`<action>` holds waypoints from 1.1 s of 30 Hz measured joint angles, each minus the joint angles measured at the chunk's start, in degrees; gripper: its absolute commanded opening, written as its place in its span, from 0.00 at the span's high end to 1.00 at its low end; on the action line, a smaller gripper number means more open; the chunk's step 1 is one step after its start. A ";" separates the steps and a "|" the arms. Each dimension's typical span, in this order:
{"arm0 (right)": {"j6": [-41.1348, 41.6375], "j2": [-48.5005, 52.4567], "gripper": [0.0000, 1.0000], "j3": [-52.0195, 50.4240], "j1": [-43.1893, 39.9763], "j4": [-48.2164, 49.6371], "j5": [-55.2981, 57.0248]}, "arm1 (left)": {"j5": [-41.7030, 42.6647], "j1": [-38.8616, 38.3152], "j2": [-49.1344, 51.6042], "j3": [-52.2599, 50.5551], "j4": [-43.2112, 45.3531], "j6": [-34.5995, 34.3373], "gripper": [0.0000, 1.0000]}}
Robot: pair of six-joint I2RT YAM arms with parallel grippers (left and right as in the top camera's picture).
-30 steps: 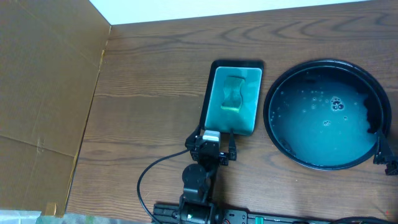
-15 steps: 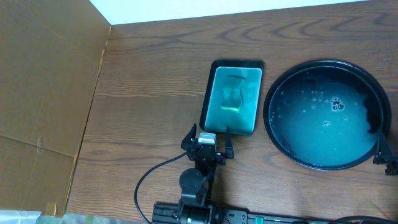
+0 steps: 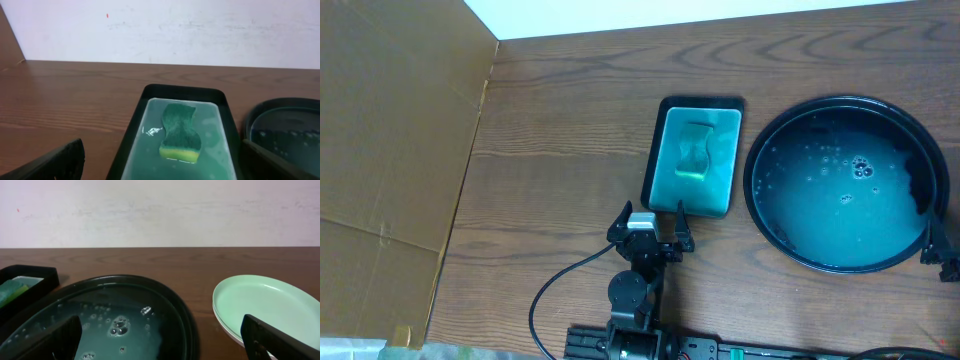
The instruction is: Clean dirty plates on tray and stack at the side
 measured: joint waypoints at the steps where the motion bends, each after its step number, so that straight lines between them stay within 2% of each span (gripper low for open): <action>1: -0.02 -0.02 0.01 0.00 0.00 0.02 -0.02 | 0.00 0.00 0.00 0.00 0.00 -0.13 0.03; 33: 0.00 -0.02 0.01 0.00 0.00 0.00 0.00 | 0.04 0.00 0.02 0.00 0.00 -1.11 0.03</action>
